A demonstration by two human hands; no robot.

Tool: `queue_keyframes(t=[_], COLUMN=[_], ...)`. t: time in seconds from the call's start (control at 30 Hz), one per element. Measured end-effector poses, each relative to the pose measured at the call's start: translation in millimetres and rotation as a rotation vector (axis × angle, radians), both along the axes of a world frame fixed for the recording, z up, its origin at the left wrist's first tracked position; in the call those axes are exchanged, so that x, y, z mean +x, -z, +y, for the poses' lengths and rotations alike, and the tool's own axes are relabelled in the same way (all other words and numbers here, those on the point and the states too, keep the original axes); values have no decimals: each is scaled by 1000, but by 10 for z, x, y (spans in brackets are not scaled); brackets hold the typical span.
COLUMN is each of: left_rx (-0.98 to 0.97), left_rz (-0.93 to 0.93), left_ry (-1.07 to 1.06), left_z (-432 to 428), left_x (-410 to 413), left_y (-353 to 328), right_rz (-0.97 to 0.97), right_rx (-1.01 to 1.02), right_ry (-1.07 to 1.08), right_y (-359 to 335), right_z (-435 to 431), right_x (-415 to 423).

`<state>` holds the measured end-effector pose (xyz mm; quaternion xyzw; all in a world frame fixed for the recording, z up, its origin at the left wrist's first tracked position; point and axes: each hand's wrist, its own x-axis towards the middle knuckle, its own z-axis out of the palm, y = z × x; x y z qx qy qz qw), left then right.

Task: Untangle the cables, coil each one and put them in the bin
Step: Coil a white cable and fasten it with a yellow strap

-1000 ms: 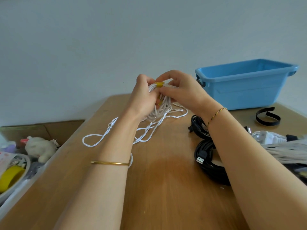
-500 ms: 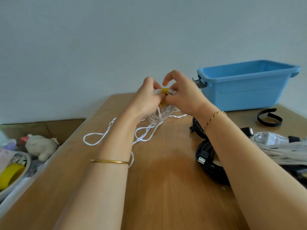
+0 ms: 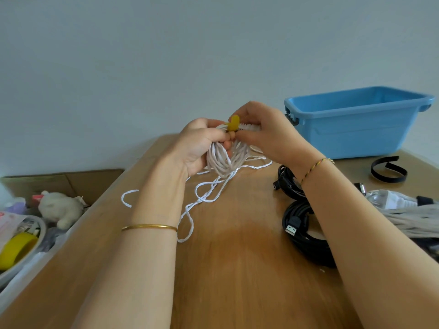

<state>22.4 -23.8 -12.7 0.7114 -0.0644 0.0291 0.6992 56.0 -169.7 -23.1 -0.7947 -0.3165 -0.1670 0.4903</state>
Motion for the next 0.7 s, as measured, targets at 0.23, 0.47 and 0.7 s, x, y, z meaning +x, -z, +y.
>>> queue_keyframes(t=[0.23,0.47,0.7], left_rx=[-11,449,523], left_rz=[-41,-355,-381], left_ry=[-97,-193,-109], left_z=[-54,-179,-416], left_x=[25,36,-9], left_y=[12,28,54], right_rz=[127,342,318], right_rx=[150,429,450], right_ry=[-23,55,239], right_y=[-48,-126,-129], right_z=[37,39,-116], right_x=[-82,-122,-68])
